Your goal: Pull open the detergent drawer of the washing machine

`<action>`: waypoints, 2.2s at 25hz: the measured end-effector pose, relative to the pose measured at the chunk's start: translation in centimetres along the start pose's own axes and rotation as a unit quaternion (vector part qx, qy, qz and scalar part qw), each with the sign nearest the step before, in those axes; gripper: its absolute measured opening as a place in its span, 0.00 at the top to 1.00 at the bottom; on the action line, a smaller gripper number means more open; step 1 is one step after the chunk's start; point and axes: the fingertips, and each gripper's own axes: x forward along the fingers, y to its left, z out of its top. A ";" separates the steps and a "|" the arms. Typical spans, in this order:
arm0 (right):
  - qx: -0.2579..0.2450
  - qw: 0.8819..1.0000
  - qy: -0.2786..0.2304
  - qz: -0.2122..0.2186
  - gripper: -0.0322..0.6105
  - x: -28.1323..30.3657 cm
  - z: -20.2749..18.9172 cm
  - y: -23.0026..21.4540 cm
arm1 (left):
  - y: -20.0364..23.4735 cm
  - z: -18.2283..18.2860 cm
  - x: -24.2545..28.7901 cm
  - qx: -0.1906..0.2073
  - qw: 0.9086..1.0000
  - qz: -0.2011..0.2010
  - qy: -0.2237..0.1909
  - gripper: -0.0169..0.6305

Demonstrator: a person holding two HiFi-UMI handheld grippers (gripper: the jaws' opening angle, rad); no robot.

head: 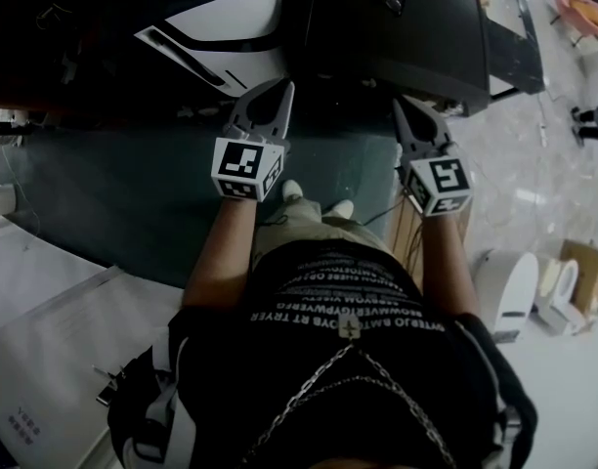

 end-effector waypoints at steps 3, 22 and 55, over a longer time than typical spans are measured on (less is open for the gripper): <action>0.003 1.000 0.012 0.003 0.95 0.7 -0.9 0.1 | 0.7 -1.2 0.0 -0.005 1.000 0.006 0.011 0.96; 0.025 0.996 0.081 -0.016 0.95 8.0 -7.0 -2.7 | 5.7 -6.9 6.9 -0.015 0.998 -0.023 0.058 0.96; 0.069 0.979 0.190 -0.019 0.95 16.0 -22.0 -6.9 | 7.2 -21.5 15.9 -0.057 0.983 -0.074 0.160 0.96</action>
